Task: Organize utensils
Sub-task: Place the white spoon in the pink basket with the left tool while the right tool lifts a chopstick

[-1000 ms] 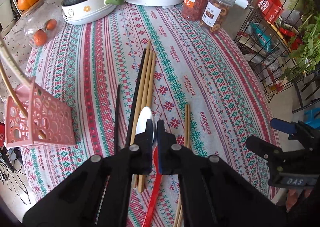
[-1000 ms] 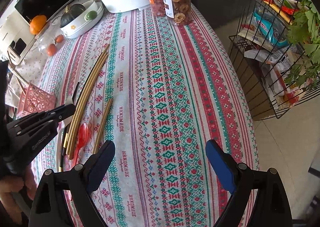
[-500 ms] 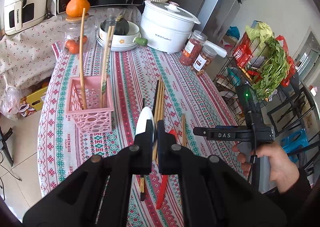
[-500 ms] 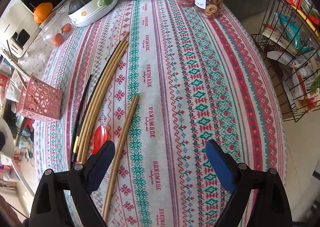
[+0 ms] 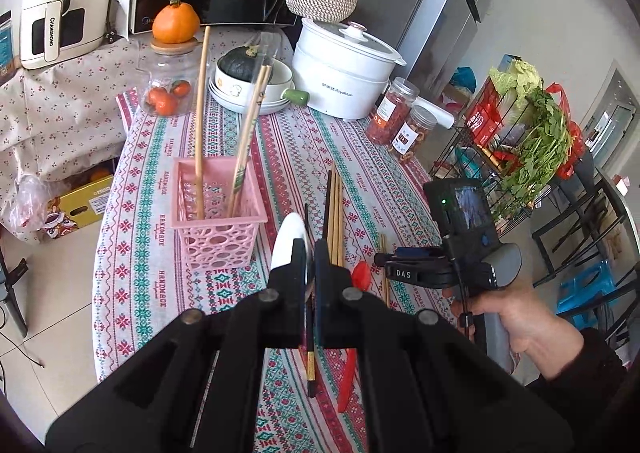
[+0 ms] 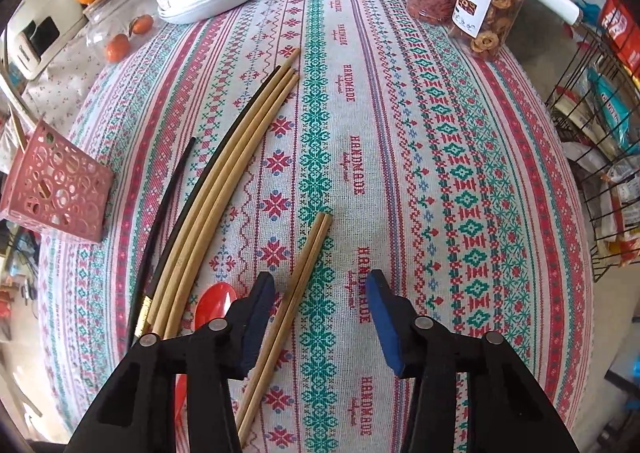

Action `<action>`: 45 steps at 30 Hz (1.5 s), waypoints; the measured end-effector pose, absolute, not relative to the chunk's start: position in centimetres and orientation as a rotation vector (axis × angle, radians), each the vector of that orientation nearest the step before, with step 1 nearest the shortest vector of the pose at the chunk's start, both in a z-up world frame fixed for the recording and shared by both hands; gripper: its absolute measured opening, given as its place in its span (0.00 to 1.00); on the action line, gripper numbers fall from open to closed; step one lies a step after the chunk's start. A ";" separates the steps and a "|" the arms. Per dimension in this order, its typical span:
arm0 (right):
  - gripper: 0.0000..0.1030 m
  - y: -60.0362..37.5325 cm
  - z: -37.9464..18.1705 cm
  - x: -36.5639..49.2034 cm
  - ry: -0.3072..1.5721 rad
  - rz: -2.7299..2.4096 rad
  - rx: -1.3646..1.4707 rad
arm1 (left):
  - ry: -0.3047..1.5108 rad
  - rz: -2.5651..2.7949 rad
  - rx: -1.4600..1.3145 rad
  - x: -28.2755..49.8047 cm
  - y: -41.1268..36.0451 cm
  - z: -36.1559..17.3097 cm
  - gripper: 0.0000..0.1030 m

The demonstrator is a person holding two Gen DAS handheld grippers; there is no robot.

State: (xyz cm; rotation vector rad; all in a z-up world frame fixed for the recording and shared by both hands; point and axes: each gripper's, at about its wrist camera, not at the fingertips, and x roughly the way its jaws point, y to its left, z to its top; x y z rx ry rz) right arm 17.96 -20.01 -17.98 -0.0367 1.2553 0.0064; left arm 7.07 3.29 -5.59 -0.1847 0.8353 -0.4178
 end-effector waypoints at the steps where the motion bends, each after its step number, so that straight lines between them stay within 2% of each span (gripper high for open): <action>1: 0.26 -19.8 -18.0 18.0 1.246 0.017 -0.042 | 0.821 -0.421 -0.190 7.0 3.5 -5.4 0.04; 2: 0.15 -19.7 -18.0 18.0 1.245 0.027 -0.032 | 0.806 -0.423 -0.193 7.0 3.7 -5.2 0.04; 5: 0.09 -19.9 -18.0 18.0 1.234 0.033 0.012 | 0.755 -0.425 -0.207 6.7 4.3 -4.5 0.04; 10: 0.08 -21.2 -16.1 17.1 1.164 0.046 0.119 | 0.626 -0.410 -0.247 6.1 5.5 -3.0 0.04; 17: 0.08 -22.0 -8.7 14.7 0.933 0.128 0.210 | 0.356 -0.386 -0.273 6.7 6.5 0.3 0.04; 25: 0.07 -21.3 -4.6 13.4 0.784 0.178 0.206 | 0.230 -0.369 -0.329 10.6 5.7 1.3 0.04; 37: 0.06 -21.1 -3.5 12.6 0.735 0.204 0.203 | 0.269 -0.306 -0.371 14.5 6.2 -3.7 0.04; 45: 0.06 -20.4 -3.2 12.5 0.723 0.221 0.197 | 0.353 -0.280 -0.344 15.1 6.0 -4.9 0.04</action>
